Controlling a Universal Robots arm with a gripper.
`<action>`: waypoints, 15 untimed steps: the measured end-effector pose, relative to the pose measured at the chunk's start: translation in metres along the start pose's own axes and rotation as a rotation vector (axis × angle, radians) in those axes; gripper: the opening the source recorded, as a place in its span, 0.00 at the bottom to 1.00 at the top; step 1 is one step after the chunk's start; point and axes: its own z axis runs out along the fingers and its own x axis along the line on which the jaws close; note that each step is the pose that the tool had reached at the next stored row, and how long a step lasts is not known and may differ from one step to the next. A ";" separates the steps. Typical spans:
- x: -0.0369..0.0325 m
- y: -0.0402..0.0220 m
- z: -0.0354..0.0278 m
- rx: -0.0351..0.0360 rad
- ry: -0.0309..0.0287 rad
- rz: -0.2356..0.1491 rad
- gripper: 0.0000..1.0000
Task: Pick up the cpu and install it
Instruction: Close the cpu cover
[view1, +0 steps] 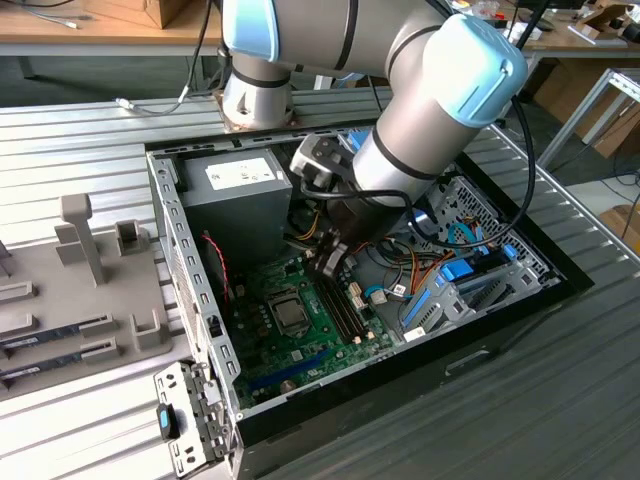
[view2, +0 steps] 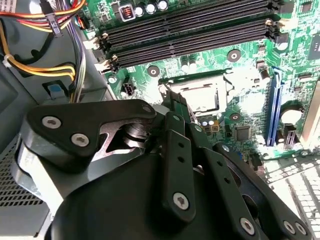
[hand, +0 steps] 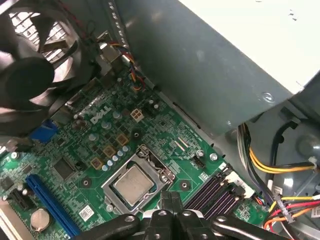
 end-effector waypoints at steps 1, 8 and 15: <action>0.0000 0.0000 0.0000 0.0023 0.0106 -0.047 0.11; -0.0001 -0.0007 0.0029 0.0150 0.0682 -0.303 0.11; -0.0004 -0.0018 0.0080 0.0243 0.1103 -0.490 0.11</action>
